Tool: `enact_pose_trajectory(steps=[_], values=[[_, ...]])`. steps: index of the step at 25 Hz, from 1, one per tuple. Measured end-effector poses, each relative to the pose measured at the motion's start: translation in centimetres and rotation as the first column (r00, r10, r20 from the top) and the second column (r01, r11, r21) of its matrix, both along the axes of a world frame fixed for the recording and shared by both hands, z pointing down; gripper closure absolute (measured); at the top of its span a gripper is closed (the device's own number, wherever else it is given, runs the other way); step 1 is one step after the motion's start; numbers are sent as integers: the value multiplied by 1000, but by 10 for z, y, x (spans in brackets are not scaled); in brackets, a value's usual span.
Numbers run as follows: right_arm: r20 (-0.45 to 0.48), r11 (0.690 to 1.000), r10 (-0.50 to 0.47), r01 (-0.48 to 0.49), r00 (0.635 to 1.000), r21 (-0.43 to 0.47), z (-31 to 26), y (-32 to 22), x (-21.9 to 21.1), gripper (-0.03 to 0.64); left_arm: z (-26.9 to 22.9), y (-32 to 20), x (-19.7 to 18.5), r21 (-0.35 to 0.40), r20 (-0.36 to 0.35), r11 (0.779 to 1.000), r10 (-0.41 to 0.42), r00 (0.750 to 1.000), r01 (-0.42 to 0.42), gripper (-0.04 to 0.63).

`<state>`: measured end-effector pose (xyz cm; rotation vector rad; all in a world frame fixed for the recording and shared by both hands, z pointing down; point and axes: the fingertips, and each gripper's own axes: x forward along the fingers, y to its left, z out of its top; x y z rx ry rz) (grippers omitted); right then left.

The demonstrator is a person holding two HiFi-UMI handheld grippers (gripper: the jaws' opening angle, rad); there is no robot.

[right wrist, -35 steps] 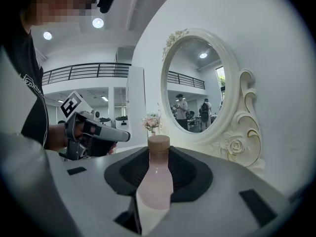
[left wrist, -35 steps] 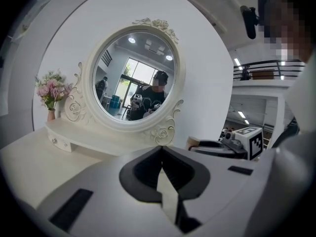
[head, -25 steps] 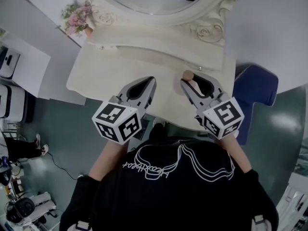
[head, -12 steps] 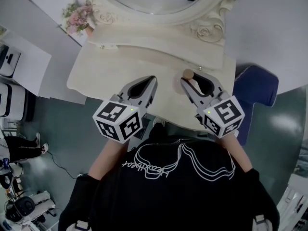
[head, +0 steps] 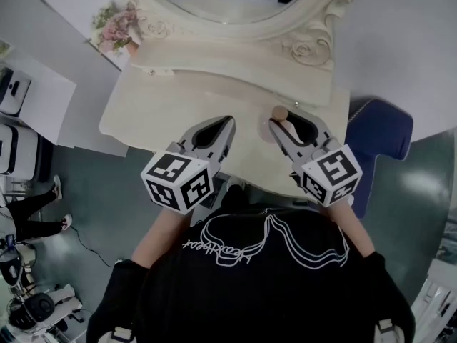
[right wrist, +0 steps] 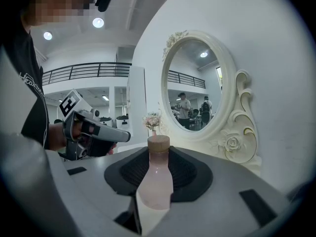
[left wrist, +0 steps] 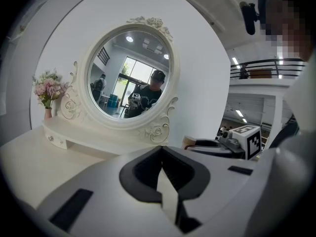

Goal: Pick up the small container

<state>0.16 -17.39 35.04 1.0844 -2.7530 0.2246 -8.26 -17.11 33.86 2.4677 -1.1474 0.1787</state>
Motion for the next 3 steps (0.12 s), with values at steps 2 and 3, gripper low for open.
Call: enact_pose_trajectory(steps=[2, 3], values=[[0, 1000, -2, 2, 1000, -4, 2, -2, 0, 492, 2, -1, 0, -4, 2, 1000, 0, 1000, 0, 591], [0, 1000, -3, 3, 1000, -5, 2, -3, 0, 492, 2, -2, 0, -5, 3, 1000, 0, 1000, 0, 591]])
